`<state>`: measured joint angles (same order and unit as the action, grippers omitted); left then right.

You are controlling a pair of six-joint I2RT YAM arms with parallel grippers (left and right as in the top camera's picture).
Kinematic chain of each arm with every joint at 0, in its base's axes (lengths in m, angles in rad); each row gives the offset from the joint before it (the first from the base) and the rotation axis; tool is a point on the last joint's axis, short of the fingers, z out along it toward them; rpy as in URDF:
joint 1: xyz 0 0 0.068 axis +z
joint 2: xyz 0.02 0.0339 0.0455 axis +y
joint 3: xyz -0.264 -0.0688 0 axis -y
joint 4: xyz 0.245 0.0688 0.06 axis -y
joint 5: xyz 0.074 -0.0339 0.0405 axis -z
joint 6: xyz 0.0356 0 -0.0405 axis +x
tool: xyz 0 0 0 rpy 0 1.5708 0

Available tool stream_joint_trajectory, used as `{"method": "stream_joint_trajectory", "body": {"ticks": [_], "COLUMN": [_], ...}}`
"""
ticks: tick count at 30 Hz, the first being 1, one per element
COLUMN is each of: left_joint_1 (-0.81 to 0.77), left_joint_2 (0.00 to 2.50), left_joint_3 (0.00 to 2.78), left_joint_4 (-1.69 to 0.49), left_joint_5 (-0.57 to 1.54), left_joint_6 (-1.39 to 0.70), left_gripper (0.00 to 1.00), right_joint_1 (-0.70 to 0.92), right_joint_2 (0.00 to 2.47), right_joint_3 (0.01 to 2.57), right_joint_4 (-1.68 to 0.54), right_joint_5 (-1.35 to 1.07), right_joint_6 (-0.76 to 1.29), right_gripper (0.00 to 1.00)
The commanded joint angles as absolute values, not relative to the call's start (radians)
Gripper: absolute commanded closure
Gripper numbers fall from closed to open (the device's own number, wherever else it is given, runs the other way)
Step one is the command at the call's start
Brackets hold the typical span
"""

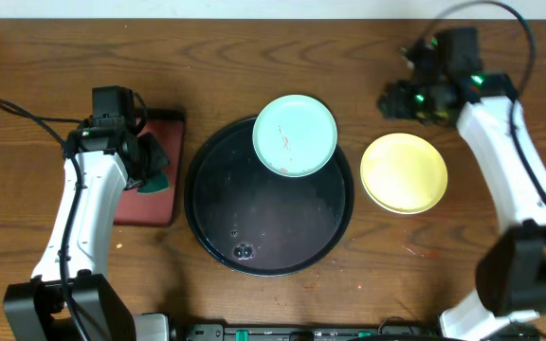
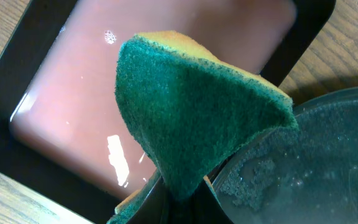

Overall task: Clean dirty plates on tray and stack at the side
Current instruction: 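Reach right gripper to the last mint plate and drag it to tray center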

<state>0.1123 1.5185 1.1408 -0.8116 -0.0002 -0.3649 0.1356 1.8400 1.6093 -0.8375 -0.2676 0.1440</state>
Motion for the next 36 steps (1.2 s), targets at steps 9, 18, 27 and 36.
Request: {"method": "stream_joint_trajectory", "body": {"ticks": [9,18,27,36], "left_joint_1": [0.117,0.117,0.117,0.117], "left_joint_2": [1.51,1.51,1.51,1.51], "left_joint_3": [1.133,1.133,1.133,1.133], "left_joint_4": [-0.796,-0.796,-0.788,-0.768], "left_joint_5": [-0.012,-0.012,-0.012,-0.012], "left_joint_6": [-0.353,-0.352,-0.352,-0.352], "left_gripper": [0.93,0.93,0.93,0.92], "right_joint_1": [0.279,0.296,0.302,0.34], "right_joint_2": [2.211,2.284,2.285,2.234], "right_joint_3": [1.904,1.902,1.892,1.892], "right_joint_4": [-0.89,-0.907,-0.936,-1.01], "right_joint_5": [-0.291,-0.289,-0.289,-0.289], "right_joint_6": [0.047,0.051,0.071,0.113], "right_gripper": [0.52,0.74,0.98,0.99]}}
